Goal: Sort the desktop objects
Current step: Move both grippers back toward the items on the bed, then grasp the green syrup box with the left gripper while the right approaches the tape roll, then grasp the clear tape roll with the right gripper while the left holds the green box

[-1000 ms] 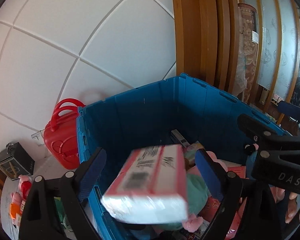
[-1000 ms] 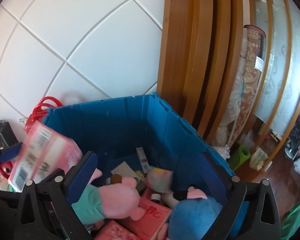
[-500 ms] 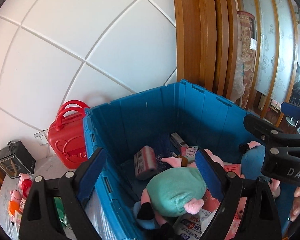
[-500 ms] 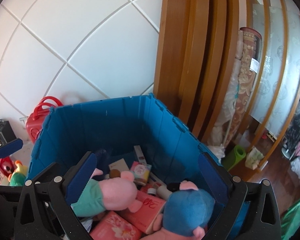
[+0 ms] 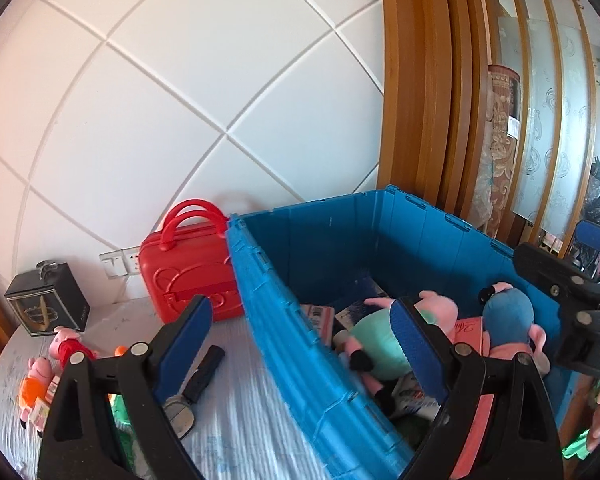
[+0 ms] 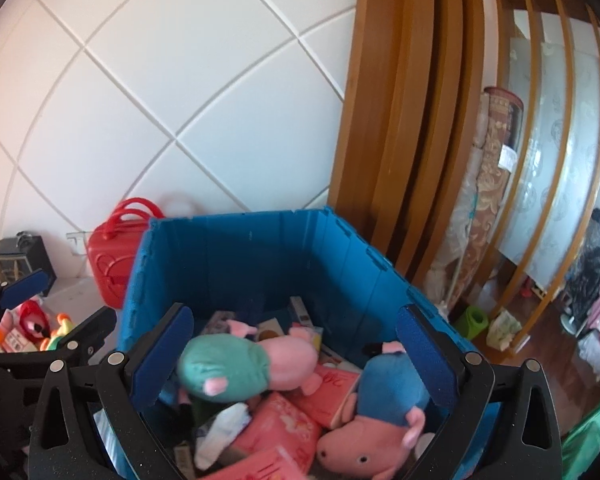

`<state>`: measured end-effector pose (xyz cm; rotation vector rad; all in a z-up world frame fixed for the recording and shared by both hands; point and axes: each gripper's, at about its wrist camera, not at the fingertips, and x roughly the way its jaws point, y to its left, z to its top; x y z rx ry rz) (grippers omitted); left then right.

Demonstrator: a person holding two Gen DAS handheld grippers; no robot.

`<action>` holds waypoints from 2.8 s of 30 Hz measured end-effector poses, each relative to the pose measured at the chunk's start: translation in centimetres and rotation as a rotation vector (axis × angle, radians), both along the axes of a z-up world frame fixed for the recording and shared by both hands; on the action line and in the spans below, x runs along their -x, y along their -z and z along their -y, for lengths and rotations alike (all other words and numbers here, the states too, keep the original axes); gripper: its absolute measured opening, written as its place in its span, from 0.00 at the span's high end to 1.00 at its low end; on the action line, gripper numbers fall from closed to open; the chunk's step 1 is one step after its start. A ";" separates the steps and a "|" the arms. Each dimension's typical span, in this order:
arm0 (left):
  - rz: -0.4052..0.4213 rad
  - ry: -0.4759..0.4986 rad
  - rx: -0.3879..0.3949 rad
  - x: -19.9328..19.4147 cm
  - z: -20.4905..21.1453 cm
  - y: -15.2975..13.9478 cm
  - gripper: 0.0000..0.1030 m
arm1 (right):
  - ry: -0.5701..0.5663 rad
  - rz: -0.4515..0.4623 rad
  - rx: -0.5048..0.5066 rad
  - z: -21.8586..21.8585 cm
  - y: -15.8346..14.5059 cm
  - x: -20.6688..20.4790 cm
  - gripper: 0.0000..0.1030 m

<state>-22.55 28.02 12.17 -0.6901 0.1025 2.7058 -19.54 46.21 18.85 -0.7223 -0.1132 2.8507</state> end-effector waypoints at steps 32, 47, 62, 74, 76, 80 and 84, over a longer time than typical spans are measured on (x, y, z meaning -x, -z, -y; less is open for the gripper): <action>0.472 -0.420 0.102 1.9 32.1 26.4 0.11 | -0.392 0.476 0.188 25.5 23.7 7.9 0.00; 0.649 -0.402 0.101 7.3 32.5 34.2 0.43 | -0.366 0.659 0.216 27.0 32.7 13.8 0.00; 0.625 -0.464 0.078 9.7 34.5 34.6 0.49 | -0.431 0.706 0.290 29.9 35.0 19.3 0.00; 0.639 -0.442 0.020 8.7 34.4 34.4 0.49 | -0.572 0.716 -0.100 37.6 34.5 17.9 0.75; 0.636 -0.426 0.010 8.2 33.9 34.1 0.49 | -0.574 0.734 -0.210 38.1 34.5 17.3 0.82; 0.617 -0.396 0.014 7.2 33.0 33.4 0.49 | -0.524 0.759 -0.290 37.0 34.7 17.1 0.83; 0.615 -0.411 0.010 6.9 33.2 33.0 0.49 | -0.502 0.781 -0.280 35.8 34.7 17.5 0.80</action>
